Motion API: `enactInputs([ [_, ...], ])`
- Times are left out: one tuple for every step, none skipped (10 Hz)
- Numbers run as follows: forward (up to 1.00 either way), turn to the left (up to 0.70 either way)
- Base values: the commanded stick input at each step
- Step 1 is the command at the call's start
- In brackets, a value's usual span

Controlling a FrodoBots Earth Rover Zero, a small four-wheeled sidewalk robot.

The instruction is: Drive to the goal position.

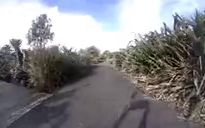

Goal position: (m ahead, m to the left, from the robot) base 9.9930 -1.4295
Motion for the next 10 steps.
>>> enactInputs([
  [0.85,-0.34],
  [0.85,-0.34],
  [0.85,-0.21],
  [0.85,0.0],
  [0.85,0.0],
  [0.85,0.0],
  [0.85,0.0],
  [0.85,0.0],
  [0.85,0.0],
  [0.85,0.0],
])
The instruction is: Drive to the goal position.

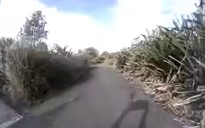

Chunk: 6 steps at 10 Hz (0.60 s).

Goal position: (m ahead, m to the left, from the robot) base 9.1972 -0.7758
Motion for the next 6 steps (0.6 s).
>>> enactInputs([
  [0.85,0.0],
  [0.85,0.0],
  [0.85,0.0],
  [0.85,0.0],
  [0.85,0.0],
  [0.85,0.0],
])
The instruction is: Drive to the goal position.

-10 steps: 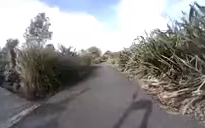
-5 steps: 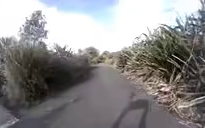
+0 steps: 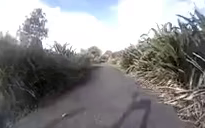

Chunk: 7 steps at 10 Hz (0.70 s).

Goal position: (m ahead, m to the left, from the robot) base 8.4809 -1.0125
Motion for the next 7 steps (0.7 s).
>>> enactInputs([
  [0.85,0.0],
  [0.85,0.0],
  [0.85,0.0],
  [0.85,0.0],
  [0.85,0.0],
  [0.85,0.0],
  [0.85,0.0],
])
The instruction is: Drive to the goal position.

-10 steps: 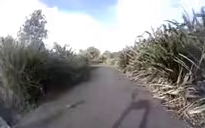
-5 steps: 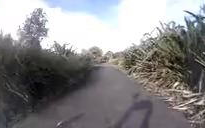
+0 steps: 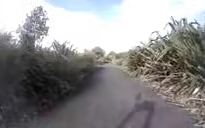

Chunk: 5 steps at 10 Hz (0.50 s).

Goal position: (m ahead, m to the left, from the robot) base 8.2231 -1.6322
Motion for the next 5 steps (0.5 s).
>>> enactInputs([
  [0.85,0.0],
  [0.85,-0.07],
  [0.85,-0.34],
  [0.85,-0.34],
  [0.85,-0.34],
])
